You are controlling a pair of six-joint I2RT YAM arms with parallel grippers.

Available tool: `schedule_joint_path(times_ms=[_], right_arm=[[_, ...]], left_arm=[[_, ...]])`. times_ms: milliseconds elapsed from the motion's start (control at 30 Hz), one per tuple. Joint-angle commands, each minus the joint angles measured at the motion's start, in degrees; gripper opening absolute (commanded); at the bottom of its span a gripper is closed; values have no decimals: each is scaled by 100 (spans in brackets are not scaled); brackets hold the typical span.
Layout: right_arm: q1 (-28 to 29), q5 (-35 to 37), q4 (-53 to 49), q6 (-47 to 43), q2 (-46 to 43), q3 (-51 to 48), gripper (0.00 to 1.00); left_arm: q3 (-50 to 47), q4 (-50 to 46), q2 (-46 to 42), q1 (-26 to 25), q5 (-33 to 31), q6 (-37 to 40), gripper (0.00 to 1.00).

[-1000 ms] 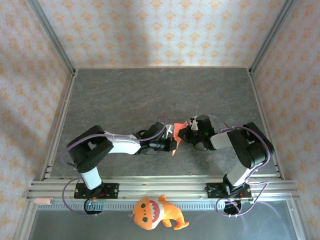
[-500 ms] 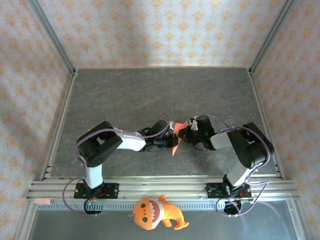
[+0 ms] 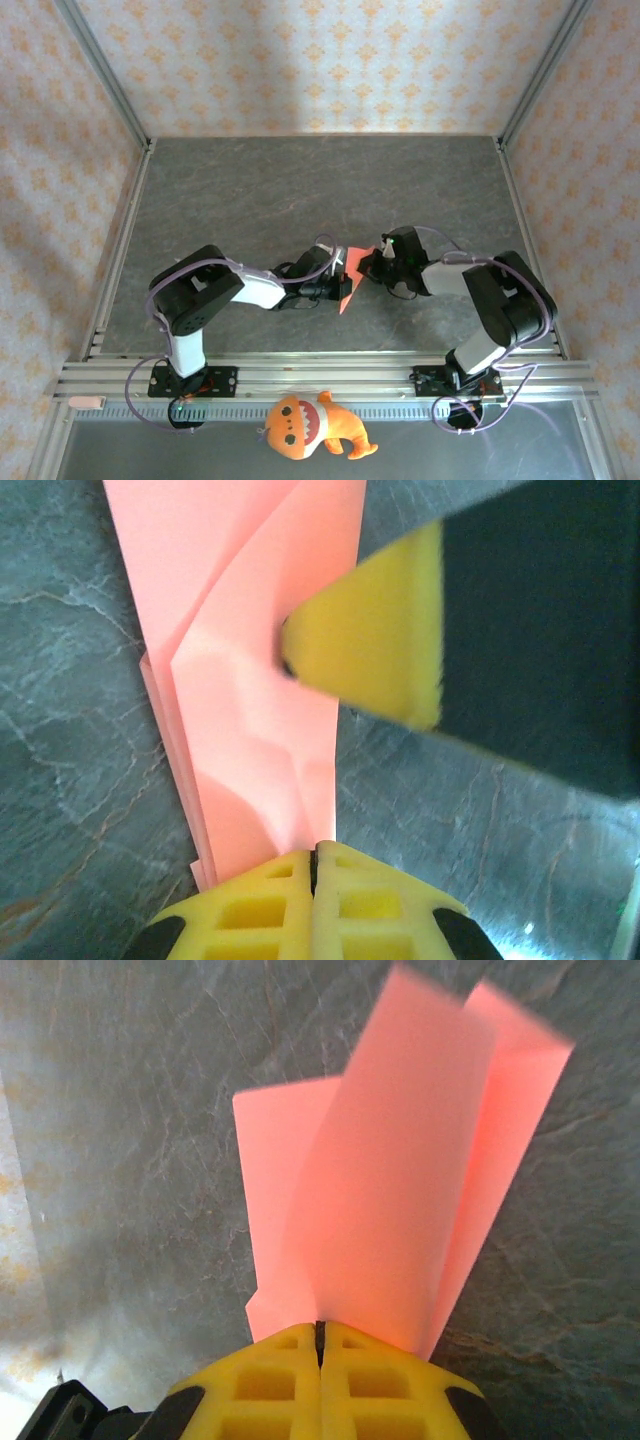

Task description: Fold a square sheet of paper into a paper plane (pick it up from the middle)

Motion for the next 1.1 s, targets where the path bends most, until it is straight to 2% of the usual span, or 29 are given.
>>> schedule_joint_path(times_ms=[0, 233, 467, 567, 733, 1067], right_arm=[[-45, 510, -309, -185, -363, 87, 0], [149, -156, 404, -3, -489, -218, 0], [304, 165, 164, -277, 165, -70, 0], [155, 440, -101, -510, 500, 63, 0], [-188, 18, 149, -461, 712, 127, 0], [-460, 95, -340, -714, 811, 614, 0]], left_arm=[[-407, -2090, 222, -20, -183, 642, 0], [-394, -2130, 291, -12, -158, 715, 0], [-398, -2074, 358, -20, -231, 693, 0], [-601, -1736, 361, -6, -198, 659, 0], [-644, -1620, 634, 3, -115, 727, 0], [-727, -1645, 716, 7, -237, 737, 0]])
